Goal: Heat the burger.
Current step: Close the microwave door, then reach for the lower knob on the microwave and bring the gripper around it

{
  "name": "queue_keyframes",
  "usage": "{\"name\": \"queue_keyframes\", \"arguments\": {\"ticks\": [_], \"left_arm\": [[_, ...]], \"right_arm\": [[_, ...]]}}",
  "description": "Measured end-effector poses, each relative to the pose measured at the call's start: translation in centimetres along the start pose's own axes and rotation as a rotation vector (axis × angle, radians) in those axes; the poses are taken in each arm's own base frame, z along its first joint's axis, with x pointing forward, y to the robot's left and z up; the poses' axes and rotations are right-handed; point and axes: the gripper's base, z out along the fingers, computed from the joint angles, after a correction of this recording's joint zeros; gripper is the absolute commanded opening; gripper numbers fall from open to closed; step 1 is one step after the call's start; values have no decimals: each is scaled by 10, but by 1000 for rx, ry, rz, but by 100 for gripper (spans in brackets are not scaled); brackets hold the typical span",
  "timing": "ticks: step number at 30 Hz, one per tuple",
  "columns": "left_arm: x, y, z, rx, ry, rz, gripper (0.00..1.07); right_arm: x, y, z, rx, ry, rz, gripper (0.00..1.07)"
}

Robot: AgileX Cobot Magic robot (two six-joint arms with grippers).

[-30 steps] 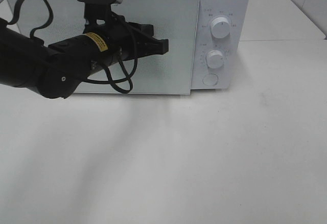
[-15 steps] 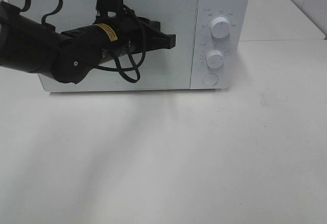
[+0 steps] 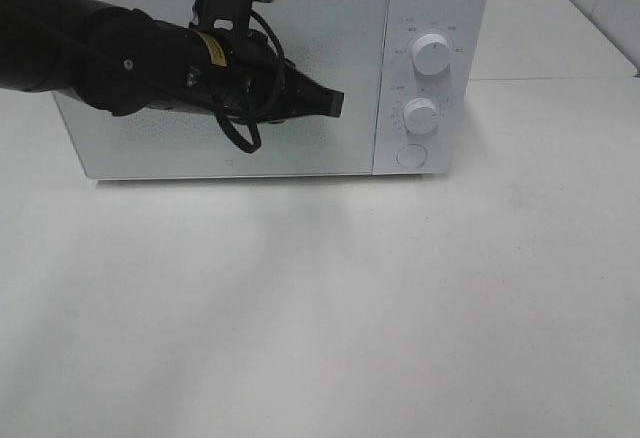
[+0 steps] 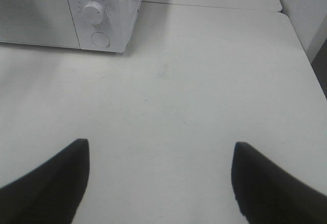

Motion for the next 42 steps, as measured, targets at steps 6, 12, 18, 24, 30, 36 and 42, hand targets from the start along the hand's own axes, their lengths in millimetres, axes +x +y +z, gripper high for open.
{"name": "queue_keyframes", "arguments": {"ticks": [6, 12, 18, 24, 30, 36, 42], "left_arm": [[8, -8, -15, 6, 173, 6, 91], [13, -9, -37, 2, 349, -19, 100], [11, -11, -67, 2, 473, -19, 100], [8, -10, -97, -12, 561, 18, 100], [7, -5, -128, -54, 649, 69, 100], [-3, 21, -153, -109, 628, -2, 100], [-9, 76, -188, -143, 596, -175, 100]], "right_arm": [[0, 0, 0, 0, 0, 0, 76], [0, 0, 0, 0, 0, 0, 76], [0, 0, 0, 0, 0, 0, 76], [0, 0, 0, 0, 0, 0, 76], [0, 0, 0, 0, 0, 0, 76], [0, 0, 0, 0, -1, 0, 76], [0, 0, 0, 0, -1, 0, 76]]}}
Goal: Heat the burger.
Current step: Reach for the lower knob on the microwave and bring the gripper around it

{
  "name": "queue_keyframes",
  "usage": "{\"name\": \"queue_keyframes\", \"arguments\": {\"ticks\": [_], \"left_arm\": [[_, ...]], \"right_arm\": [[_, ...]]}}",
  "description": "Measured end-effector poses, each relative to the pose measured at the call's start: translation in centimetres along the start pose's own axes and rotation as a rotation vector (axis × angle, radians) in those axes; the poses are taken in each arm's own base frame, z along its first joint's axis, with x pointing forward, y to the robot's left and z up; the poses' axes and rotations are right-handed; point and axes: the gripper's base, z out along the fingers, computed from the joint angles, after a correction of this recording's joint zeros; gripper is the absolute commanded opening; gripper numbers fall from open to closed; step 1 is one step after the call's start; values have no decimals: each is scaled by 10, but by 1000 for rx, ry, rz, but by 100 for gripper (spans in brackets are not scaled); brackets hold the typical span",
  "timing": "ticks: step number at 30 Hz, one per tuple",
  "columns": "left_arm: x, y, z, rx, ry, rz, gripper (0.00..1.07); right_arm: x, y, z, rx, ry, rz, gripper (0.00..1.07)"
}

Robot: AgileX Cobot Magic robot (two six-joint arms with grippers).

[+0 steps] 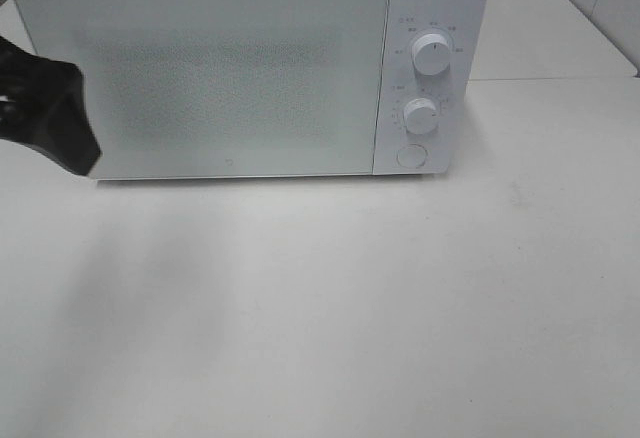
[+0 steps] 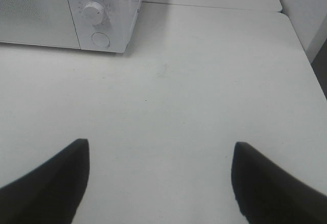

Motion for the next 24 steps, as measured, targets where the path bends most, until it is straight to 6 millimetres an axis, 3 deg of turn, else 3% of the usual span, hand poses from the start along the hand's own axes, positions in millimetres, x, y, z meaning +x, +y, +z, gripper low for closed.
{"name": "queue_keyframes", "arguments": {"ticks": [2, 4, 8, 10, 13, 15, 19, 21, 22, 24], "left_arm": [[2, 6, -5, 7, -9, -18, 100], [11, 29, -17, 4, -39, -107, 100], [25, 44, -23, -11, -54, -188, 100], [49, 55, -25, -35, -53, -281, 100], [56, 55, -25, -41, -51, -295, 100], [77, 54, -22, -63, -34, -302, 100], [97, 49, -20, -80, -26, -296, 100], [125, 44, -14, -99, -4, -289, 100], [125, 44, -14, -99, -4, -289, 100], [144, 40, -10, -106, -9, -288, 100]], "right_arm": [[0, 0, 0, 0, 0, 0, 76], [0, 0, 0, 0, 0, 0, 76], [0, 0, 0, 0, 0, 0, 76], [0, 0, 0, 0, 0, 0, 76], [0, 0, 0, 0, 0, 0, 76], [0, 0, 0, 0, 0, 0, 76], [0, 0, 0, 0, 0, 0, 76], [0, 0, 0, 0, 0, 0, 76], [0, 0, 0, 0, 0, 0, 76], [0, 0, 0, 0, 0, 0, 76]]}}
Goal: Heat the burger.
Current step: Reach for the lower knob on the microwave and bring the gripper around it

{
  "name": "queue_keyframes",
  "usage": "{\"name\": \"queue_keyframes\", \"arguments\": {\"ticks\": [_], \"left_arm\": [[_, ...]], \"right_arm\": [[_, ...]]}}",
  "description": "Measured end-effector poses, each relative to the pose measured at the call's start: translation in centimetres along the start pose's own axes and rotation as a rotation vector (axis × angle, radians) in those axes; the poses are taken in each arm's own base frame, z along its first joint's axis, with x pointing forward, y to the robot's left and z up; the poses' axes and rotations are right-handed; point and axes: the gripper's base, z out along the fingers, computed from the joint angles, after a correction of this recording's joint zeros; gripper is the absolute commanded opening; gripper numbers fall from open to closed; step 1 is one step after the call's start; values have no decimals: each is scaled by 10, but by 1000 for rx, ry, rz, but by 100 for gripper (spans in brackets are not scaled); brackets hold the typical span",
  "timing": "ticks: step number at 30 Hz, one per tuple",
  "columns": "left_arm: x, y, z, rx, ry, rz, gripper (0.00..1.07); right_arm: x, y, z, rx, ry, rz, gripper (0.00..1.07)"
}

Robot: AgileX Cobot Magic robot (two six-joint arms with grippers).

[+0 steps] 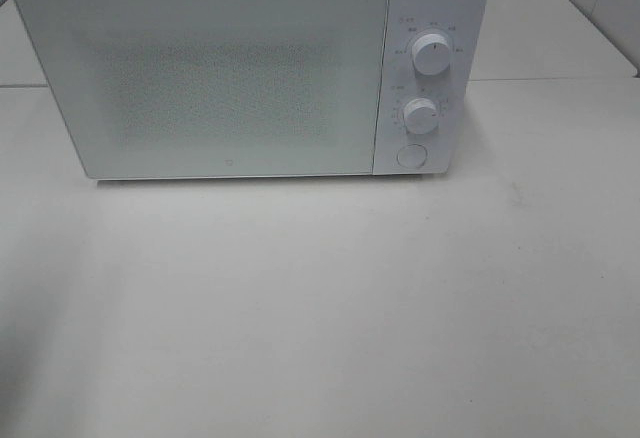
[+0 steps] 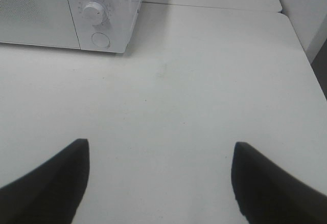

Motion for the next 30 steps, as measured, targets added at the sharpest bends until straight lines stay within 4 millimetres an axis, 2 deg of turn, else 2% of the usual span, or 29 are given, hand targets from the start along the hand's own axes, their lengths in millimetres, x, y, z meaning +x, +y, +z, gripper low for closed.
{"name": "queue_keyframes", "arguments": {"ticks": [6, 8, 9, 11, 18, 20, 22, 26, 30], "left_arm": [[22, 0, 2, -2, -58, 3, 100], [36, 0, 0, -3, -115, -3, 100], [36, 0, 0, -3, -115, -3, 100], [50, 0, -13, -16, -228, -15, 100], [73, -2, -33, -20, -422, -5, 100], [89, -3, -42, -18, -535, 4, 100], [93, -3, -45, -17, -565, 6, 100], [116, -4, -54, -15, -720, 20, 100], [124, -5, -56, -26, -779, 11, 100]], "right_arm": [[0, 0, 0, 0, 0, 0, 76], [0, 0, 0, 0, 0, 0, 76], [0, 0, 0, 0, 0, 0, 76], [0, 0, 0, 0, 0, 0, 76], [0, 0, 0, 0, -1, 0, 76], [0, 0, 0, 0, -1, 0, 76], [0, 0, 0, 0, -1, 0, 76], [0, 0, 0, 0, -1, 0, 76], [0, 0, 0, 0, -1, 0, 76]]}}
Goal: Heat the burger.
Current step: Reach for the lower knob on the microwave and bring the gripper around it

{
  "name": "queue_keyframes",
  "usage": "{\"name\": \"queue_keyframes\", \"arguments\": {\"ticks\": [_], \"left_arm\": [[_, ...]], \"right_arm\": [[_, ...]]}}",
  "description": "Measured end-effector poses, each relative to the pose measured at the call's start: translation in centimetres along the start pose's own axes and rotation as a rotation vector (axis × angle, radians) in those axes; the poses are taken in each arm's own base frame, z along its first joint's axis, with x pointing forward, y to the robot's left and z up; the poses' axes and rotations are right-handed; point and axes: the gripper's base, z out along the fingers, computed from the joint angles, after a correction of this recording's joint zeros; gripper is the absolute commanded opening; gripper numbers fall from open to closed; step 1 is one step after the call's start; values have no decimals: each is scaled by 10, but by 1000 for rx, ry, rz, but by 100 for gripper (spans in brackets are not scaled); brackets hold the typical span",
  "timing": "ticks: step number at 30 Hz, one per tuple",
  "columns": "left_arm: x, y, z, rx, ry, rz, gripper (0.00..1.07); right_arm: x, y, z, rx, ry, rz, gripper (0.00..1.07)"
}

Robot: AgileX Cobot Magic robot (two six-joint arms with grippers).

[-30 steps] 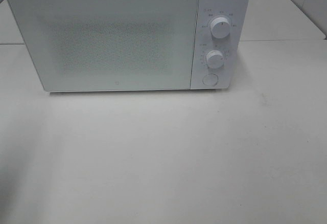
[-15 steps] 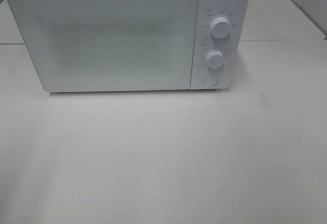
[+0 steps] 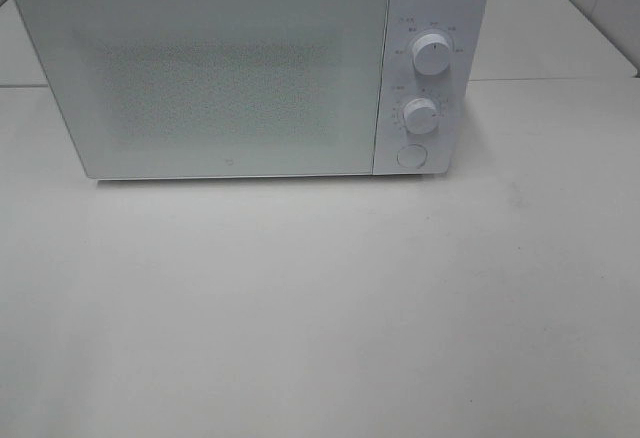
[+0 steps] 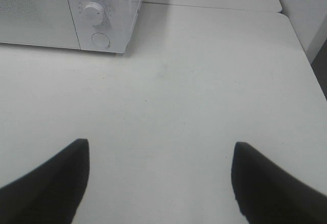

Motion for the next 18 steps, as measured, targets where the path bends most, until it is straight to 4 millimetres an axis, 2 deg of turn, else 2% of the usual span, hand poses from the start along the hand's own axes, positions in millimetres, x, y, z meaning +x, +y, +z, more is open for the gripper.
{"name": "queue_keyframes", "arguments": {"ticks": [18], "left_arm": [[0, 0, -1, -42, -10, -26, 100]], "right_arm": [[0, 0, 0, 0, 0, 0, 76]]}}
